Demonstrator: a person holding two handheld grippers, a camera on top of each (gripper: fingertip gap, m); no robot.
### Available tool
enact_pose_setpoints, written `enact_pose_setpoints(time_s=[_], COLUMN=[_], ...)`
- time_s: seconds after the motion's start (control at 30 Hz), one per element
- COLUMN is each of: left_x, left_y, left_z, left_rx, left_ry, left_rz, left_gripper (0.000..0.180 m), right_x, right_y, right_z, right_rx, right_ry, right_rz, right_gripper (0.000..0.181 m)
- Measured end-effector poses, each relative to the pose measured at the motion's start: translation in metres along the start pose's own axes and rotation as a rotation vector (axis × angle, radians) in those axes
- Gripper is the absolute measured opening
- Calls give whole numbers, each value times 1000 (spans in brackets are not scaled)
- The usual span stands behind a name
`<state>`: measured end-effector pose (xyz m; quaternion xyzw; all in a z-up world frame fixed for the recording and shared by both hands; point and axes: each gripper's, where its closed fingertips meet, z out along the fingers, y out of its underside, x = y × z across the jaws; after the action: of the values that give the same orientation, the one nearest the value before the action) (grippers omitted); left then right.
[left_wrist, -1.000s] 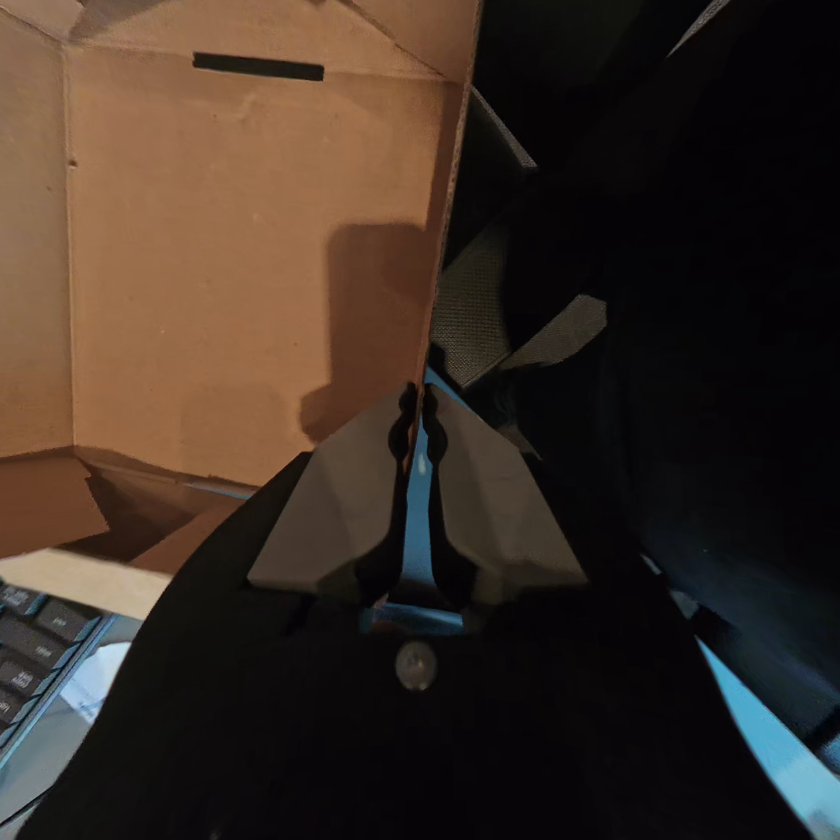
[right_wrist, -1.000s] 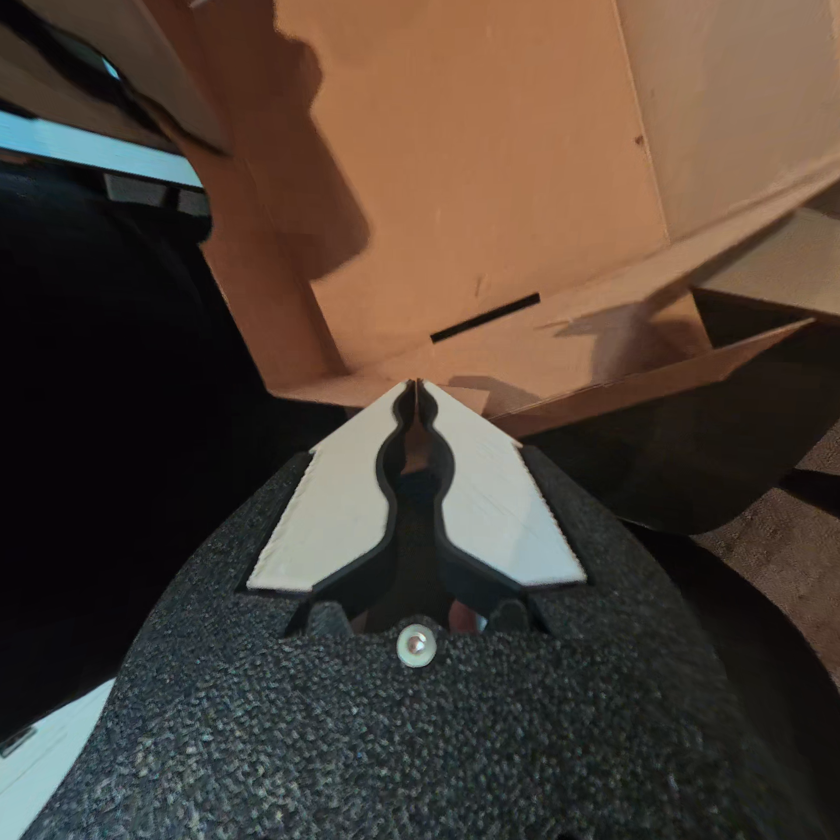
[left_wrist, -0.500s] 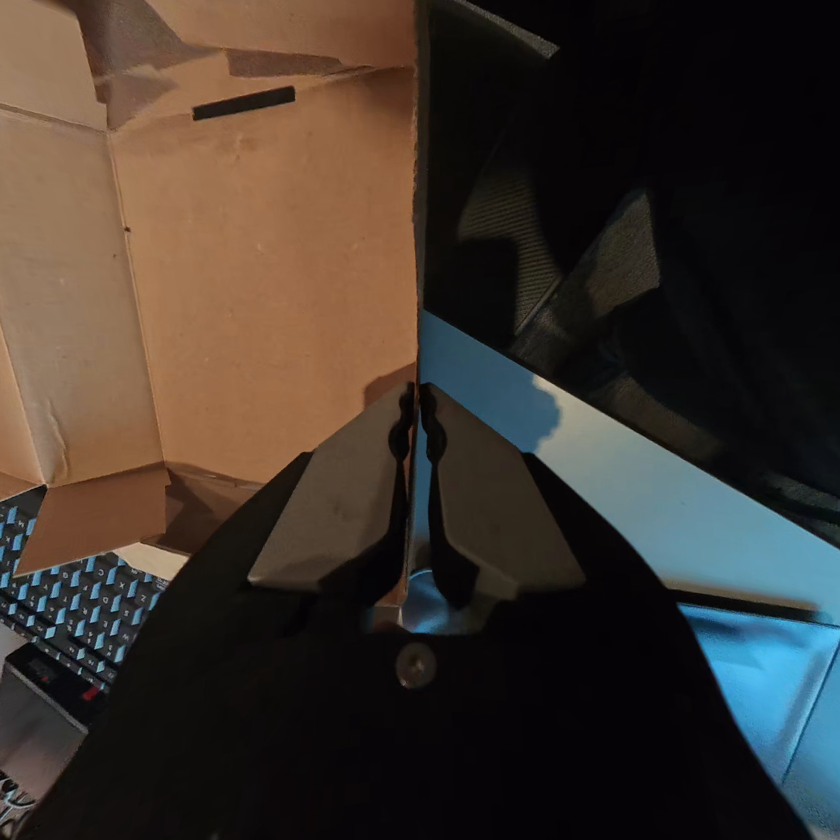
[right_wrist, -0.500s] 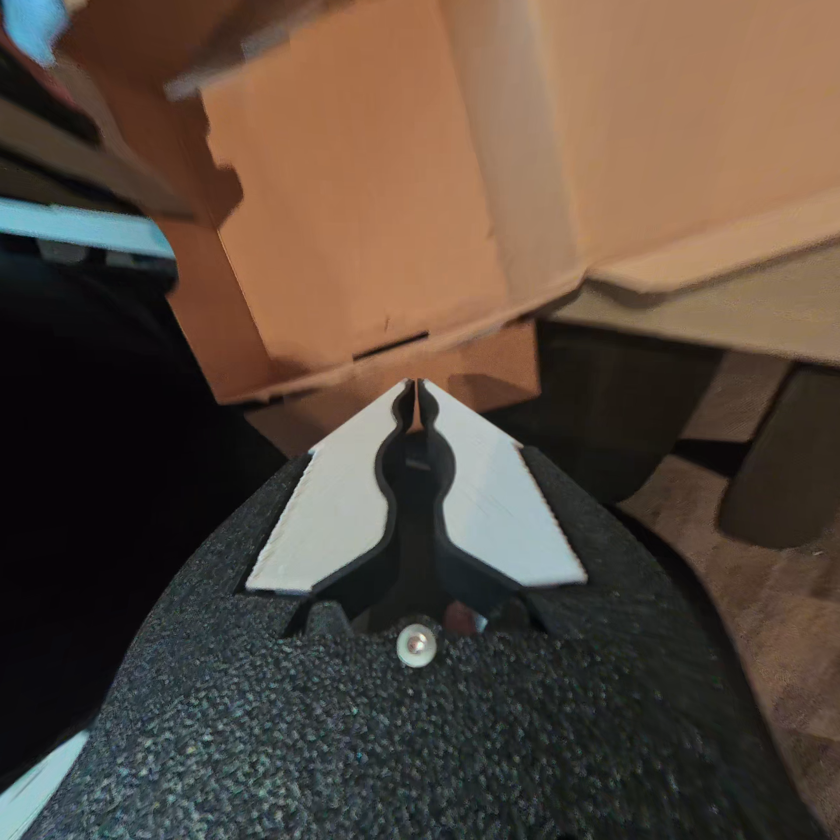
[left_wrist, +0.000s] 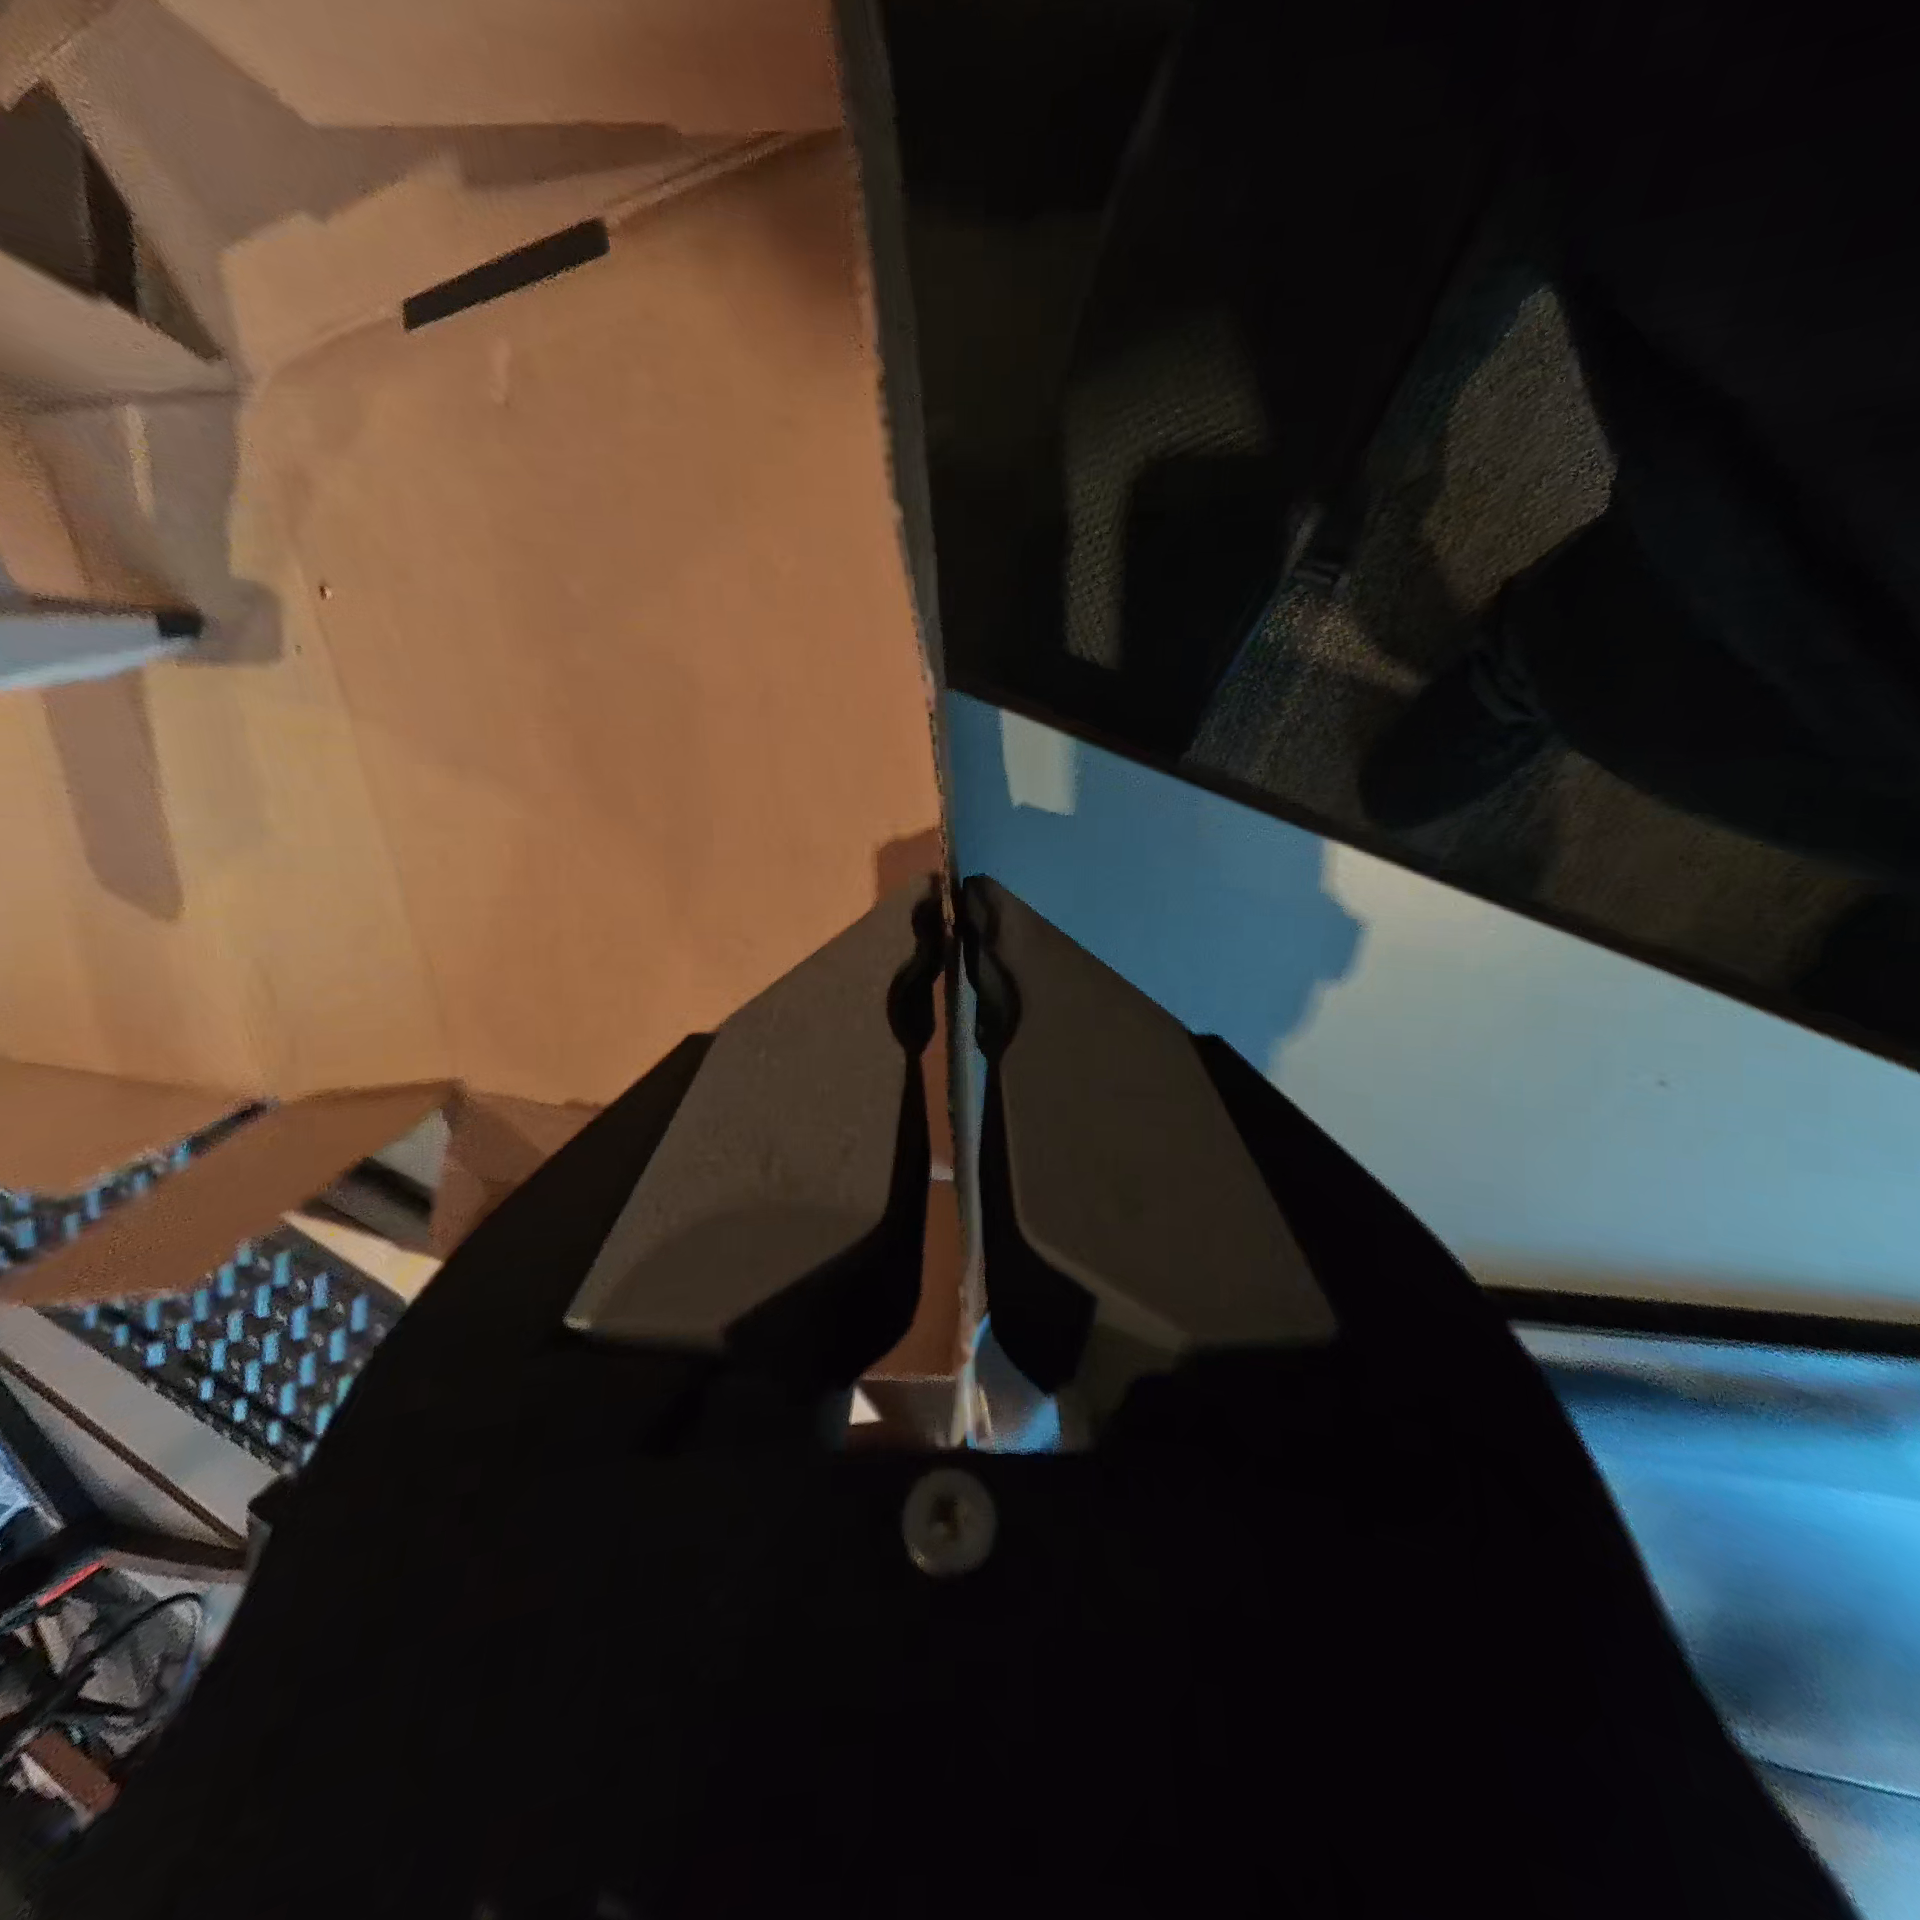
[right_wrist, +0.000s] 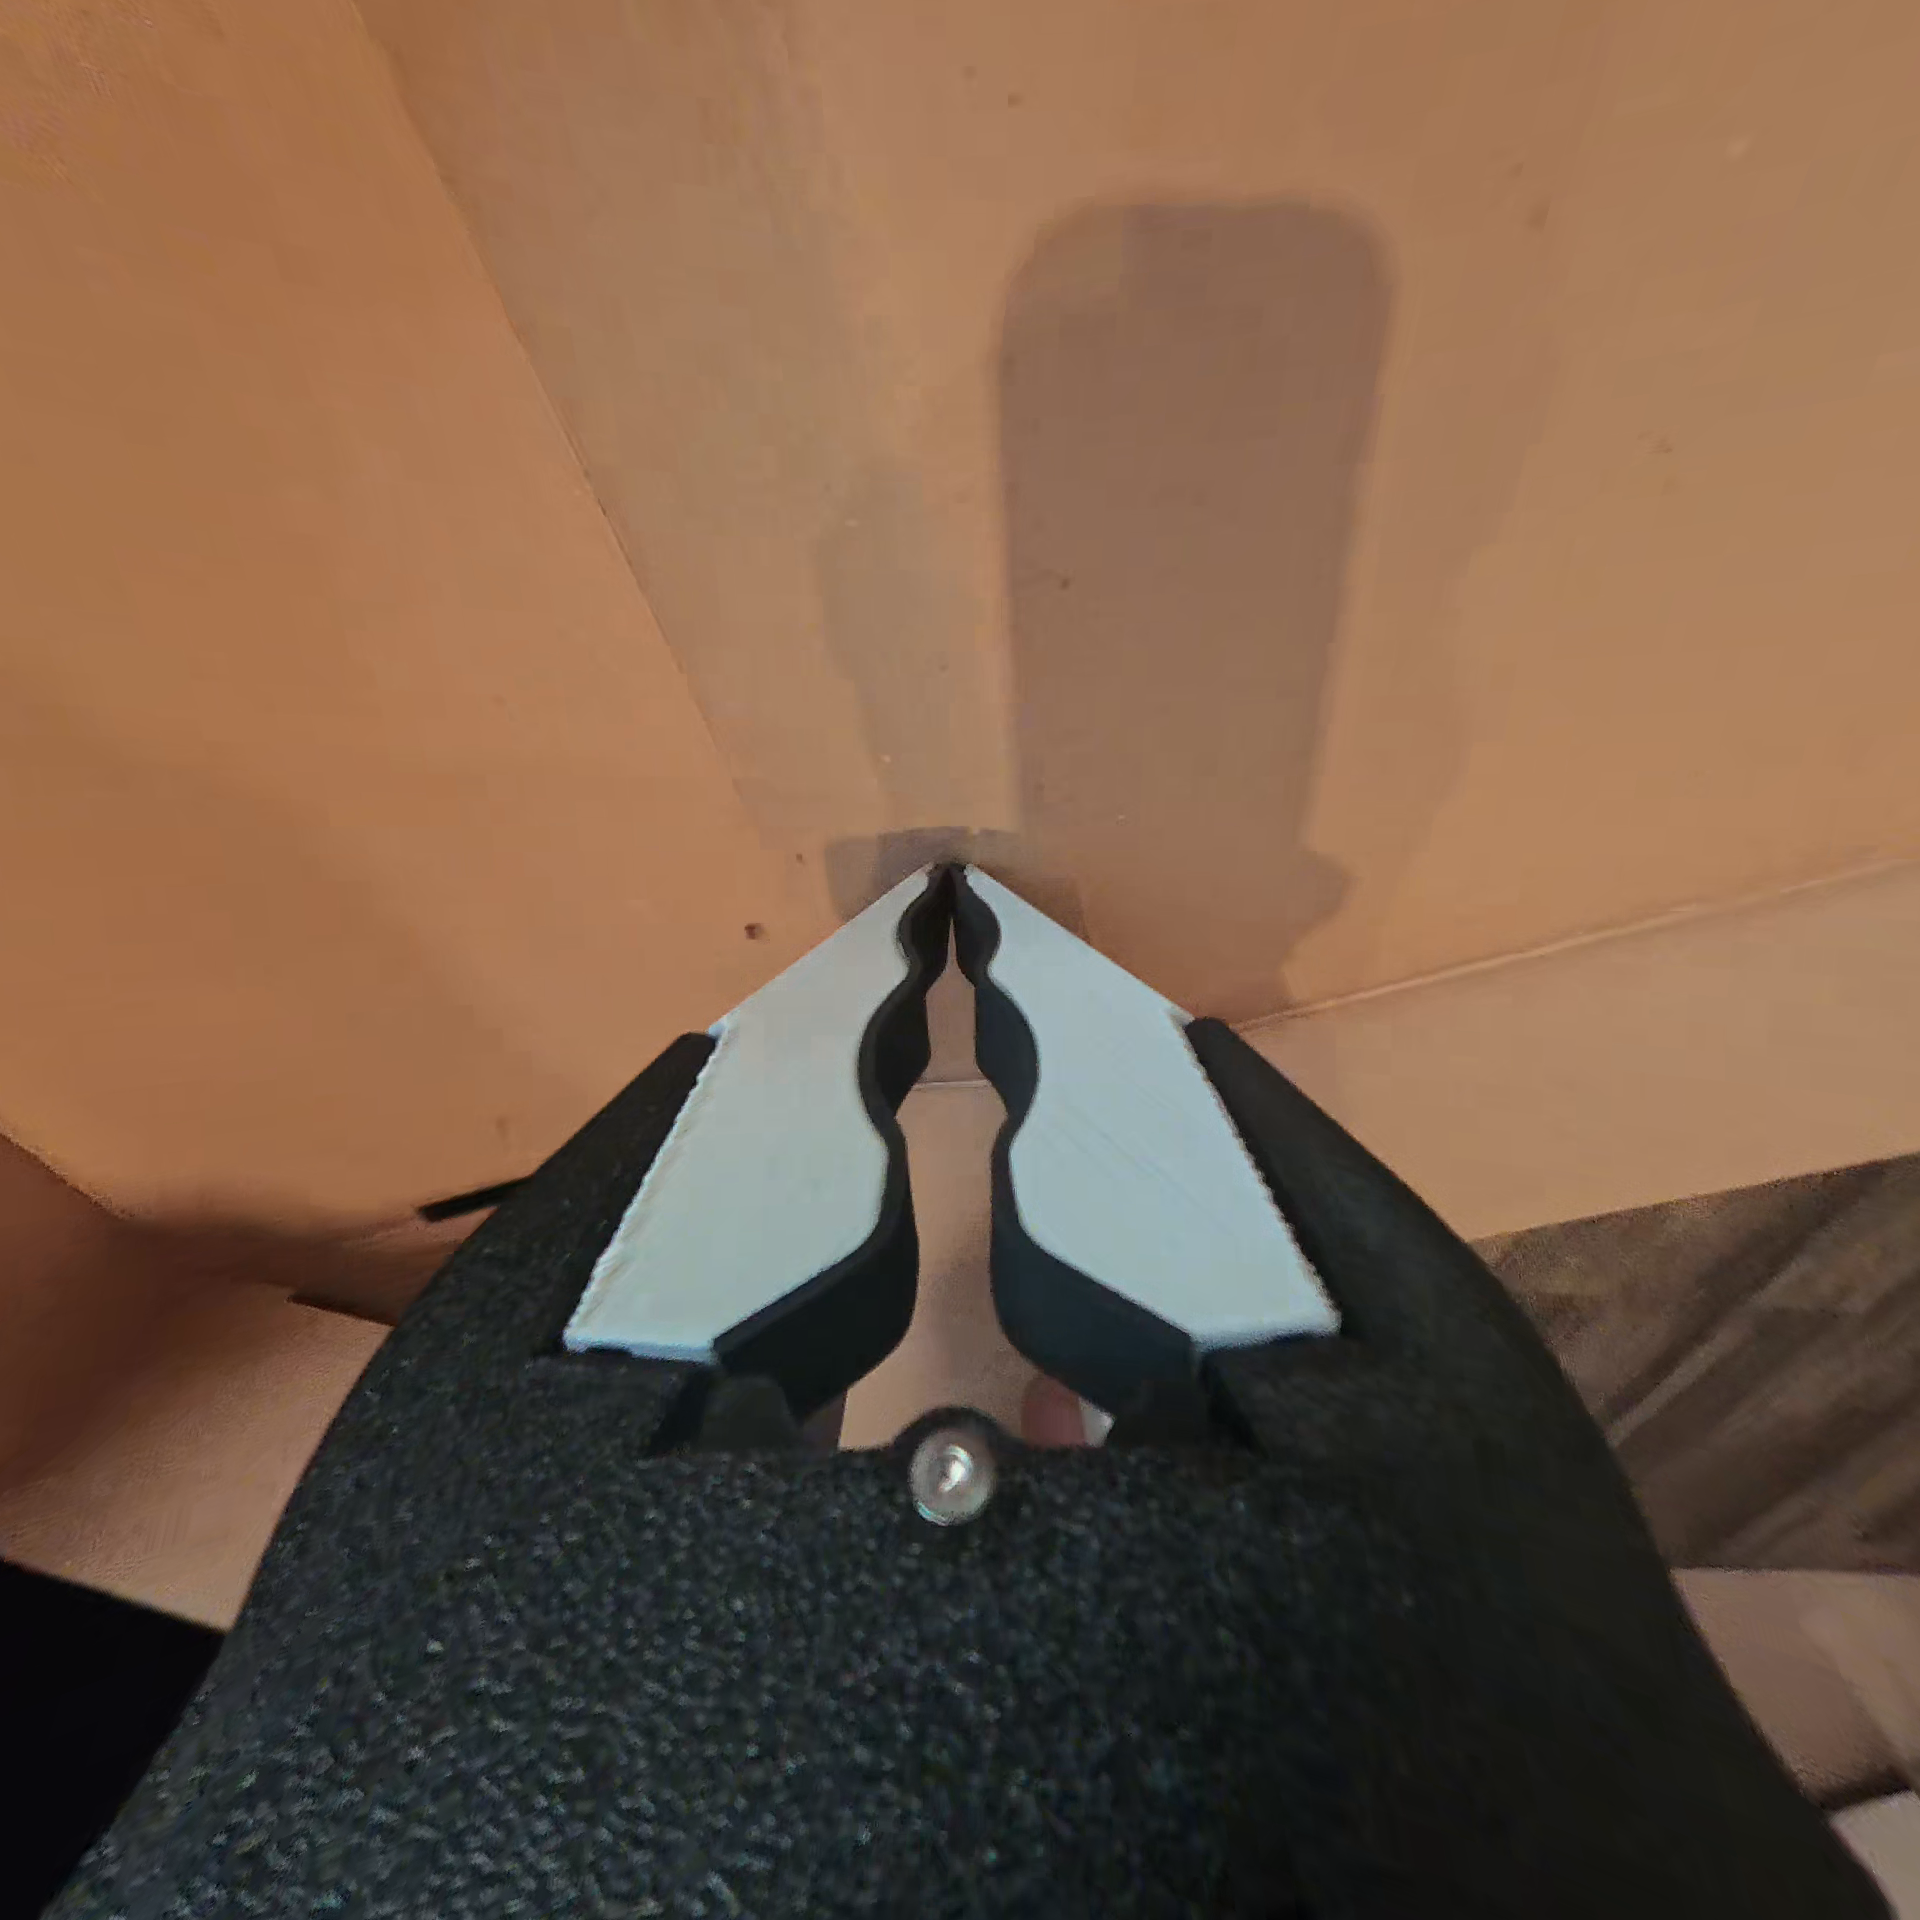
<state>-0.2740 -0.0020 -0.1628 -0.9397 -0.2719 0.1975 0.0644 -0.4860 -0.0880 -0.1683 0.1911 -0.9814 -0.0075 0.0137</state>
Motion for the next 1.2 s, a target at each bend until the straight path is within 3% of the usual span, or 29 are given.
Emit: enact_pose_setpoints(time_s=[0.27,0.4,0.5,0.57,0.63,0.73,0.77,0.87,0.97,1.1,1.2], left_x=[2,5,11,7,-3,-27,-33,-49,-71,-63,-10], left_y=[18,18,23,21,0,-21,-28,-60,-65,-57,-21], left_z=[7,7,6,-2,-20,-42,-47,-81,-101,-64,-14], left_rx=[-56,-107,-144,-154,-26,101,137,343,432,291,-44], left_ry=[-90,-151,-52,25,119,161,177,267,239,297,352], left_rz=[-114,-95,-253,-480,-692,-862,-896,-921,-987,-1051,-1026], left_gripper=[0,3,19,23,12,24,27,0,7,0,0], right_x=[0,0,0,0,1,5,6,5,5,5,12], right_y=[6,6,8,9,11,13,13,14,13,13,22], right_z=[7,6,6,6,6,6,6,6,6,6,6], right_rx=[12,26,14,25,39,45,44,45,49,52,20], right_ry=[-301,-271,-283,-299,-282,-244,-242,-246,-236,-236,-208], right_rz=[322,326,390,437,444,429,430,443,440,447,461], right_gripper=[0,0,0,0,0,0,0,0,0,0,0])
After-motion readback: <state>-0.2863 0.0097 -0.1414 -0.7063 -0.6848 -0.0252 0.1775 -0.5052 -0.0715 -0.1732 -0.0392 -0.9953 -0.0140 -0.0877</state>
